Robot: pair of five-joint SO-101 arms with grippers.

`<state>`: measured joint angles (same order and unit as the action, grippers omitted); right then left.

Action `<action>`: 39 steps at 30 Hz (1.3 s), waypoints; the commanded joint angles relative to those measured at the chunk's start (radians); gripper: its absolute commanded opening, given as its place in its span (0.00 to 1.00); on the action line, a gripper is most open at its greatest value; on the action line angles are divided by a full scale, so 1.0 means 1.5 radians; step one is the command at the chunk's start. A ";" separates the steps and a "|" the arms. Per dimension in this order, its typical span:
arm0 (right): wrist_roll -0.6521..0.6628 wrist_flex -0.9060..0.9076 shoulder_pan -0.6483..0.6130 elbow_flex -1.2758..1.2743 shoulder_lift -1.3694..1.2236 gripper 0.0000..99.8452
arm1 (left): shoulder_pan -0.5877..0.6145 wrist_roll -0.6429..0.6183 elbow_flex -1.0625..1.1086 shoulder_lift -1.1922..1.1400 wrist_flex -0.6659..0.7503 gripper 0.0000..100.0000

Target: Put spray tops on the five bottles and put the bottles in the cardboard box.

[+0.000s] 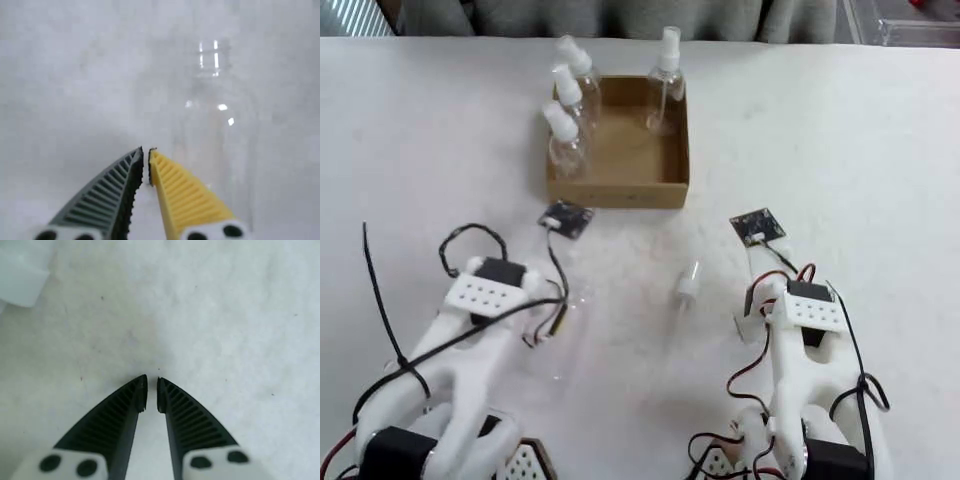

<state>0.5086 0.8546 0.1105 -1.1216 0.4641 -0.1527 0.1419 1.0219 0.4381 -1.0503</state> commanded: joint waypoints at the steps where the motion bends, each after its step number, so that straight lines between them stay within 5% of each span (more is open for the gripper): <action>1: 0.001 -0.004 -0.002 0.004 0.010 0.02 | -0.075 -0.009 -0.005 0.010 -0.005 0.04; 8: 0.001 -0.004 -0.002 0.004 0.010 0.02 | -0.064 -0.009 -0.005 0.011 -0.005 0.03; 16: 0.001 -0.006 -0.005 0.004 0.010 0.02 | 0.115 -0.008 -0.031 0.011 -0.002 0.04; 22: -0.031 -0.004 -0.025 0.007 0.016 0.02 | 0.233 -0.008 -0.025 0.006 0.088 0.04; 33: -0.227 0.260 -0.129 0.291 0.010 0.02 | 0.239 -0.004 -0.025 0.006 0.092 0.04; 39: -0.272 0.254 -0.225 0.319 0.009 0.12 | 0.239 -0.003 -0.025 0.006 0.092 0.04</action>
<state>0.1297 1.2536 -0.1734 -0.6966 0.4641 0.1956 0.1389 1.0219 0.4381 -0.9275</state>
